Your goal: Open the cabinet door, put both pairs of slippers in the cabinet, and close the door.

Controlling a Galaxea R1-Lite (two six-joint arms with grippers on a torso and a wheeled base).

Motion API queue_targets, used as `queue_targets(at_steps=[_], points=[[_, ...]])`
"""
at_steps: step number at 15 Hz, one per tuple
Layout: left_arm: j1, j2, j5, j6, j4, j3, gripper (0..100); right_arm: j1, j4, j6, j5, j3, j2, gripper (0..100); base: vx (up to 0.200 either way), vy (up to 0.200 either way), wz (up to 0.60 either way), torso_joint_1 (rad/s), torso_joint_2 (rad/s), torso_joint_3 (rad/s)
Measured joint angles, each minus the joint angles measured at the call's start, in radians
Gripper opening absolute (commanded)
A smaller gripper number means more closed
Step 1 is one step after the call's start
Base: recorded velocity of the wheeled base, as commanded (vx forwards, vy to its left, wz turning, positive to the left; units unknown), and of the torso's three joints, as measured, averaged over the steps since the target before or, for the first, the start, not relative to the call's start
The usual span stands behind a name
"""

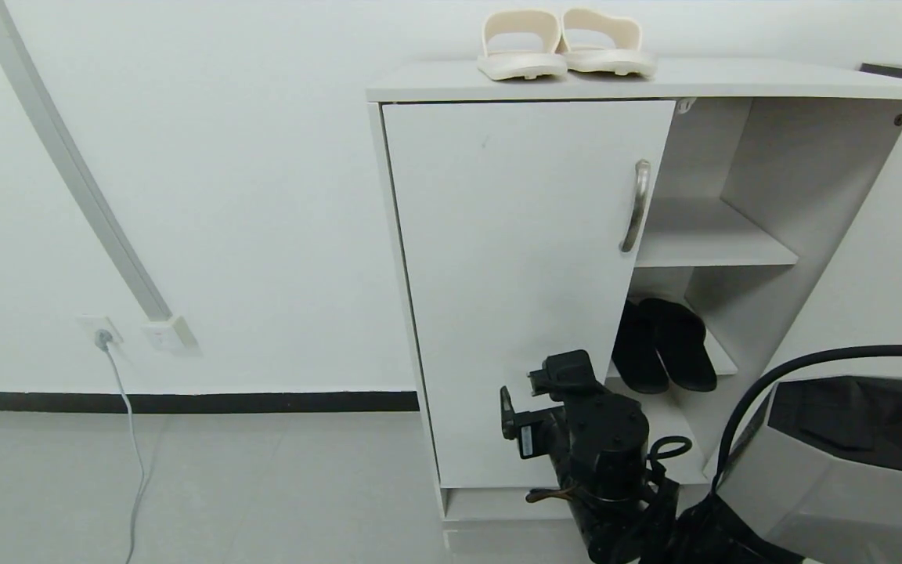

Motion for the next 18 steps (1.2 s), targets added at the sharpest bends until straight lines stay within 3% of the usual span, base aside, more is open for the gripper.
queue_targets(at_steps=[15,18], points=[[-0.001,0.000,0.000,0.000,0.000,0.000,0,-0.027,-0.063,-0.005,0.029,0.032,-0.002,100,0.000,0.000,0.00,0.000,0.00,0.000],[0.000,0.000,0.000,0.000,-0.002,0.000,0,-0.026,-0.064,-0.004,0.028,0.033,-0.002,100,0.000,0.000,0.00,-0.007,-0.17,-0.264]])
